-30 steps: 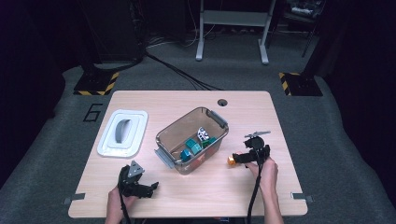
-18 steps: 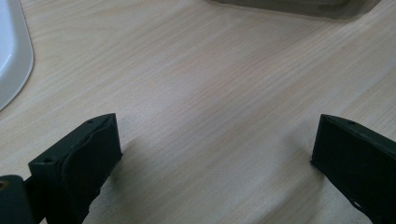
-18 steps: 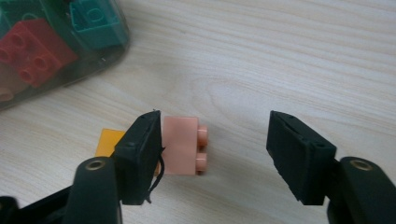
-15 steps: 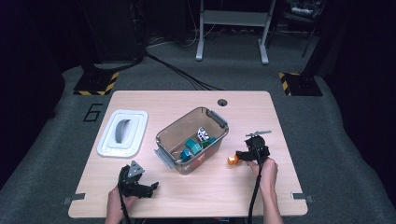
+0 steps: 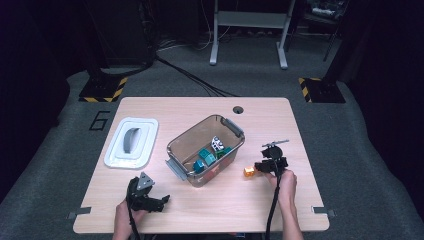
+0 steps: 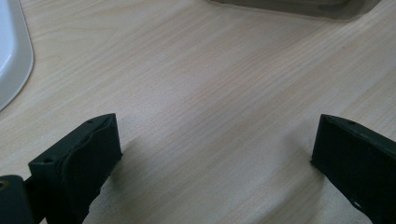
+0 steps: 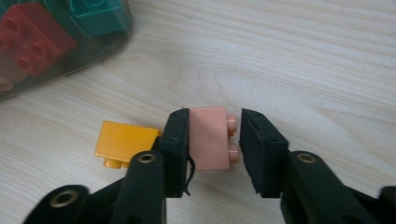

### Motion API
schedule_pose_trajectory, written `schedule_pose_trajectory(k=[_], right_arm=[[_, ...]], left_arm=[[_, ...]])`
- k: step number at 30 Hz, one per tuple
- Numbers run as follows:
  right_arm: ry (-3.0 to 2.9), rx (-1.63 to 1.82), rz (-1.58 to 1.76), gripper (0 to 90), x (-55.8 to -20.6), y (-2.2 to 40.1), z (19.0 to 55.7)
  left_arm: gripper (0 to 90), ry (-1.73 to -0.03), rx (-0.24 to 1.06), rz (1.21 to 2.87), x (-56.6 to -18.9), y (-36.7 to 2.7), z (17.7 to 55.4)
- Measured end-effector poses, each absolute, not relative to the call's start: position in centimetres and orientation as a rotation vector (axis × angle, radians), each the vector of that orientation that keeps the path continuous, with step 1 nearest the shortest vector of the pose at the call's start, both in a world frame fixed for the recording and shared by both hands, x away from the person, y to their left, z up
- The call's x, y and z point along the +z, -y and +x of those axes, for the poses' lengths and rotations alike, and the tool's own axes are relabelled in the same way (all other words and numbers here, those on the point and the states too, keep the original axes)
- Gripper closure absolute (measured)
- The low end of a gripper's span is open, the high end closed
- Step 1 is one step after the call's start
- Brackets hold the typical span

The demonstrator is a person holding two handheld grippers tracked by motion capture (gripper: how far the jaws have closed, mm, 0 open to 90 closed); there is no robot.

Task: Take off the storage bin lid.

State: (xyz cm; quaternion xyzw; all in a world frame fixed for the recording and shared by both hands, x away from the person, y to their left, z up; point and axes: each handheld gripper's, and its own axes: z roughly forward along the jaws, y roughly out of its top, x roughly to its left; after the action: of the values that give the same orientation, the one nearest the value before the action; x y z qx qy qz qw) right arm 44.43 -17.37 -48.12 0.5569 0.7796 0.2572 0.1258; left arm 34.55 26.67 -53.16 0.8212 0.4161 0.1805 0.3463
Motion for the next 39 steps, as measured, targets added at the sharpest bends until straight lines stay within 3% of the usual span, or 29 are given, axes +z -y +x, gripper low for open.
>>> schedule_pose_trajectory(k=[3,5,22,39], right_arm=[[-2.268,0.752,1.620,66.0,-48.1,17.4,44.4],[-2.260,0.766,1.604,71.7,-47.9,17.5,44.3],[-2.237,0.784,1.590,71.8,-47.3,17.9,44.0],[-2.203,0.881,1.493,72.0,-42.8,17.3,43.2]], left_arm=[[1.2,-1.080,0.468,2.131,-53.2,-26.7,34.5],[1.2,-1.080,0.467,2.131,-53.2,-26.7,34.5],[1.2,-1.080,0.467,2.131,-53.2,-26.7,34.6],[1.2,-1.075,0.472,2.136,-53.1,-26.7,34.6]])
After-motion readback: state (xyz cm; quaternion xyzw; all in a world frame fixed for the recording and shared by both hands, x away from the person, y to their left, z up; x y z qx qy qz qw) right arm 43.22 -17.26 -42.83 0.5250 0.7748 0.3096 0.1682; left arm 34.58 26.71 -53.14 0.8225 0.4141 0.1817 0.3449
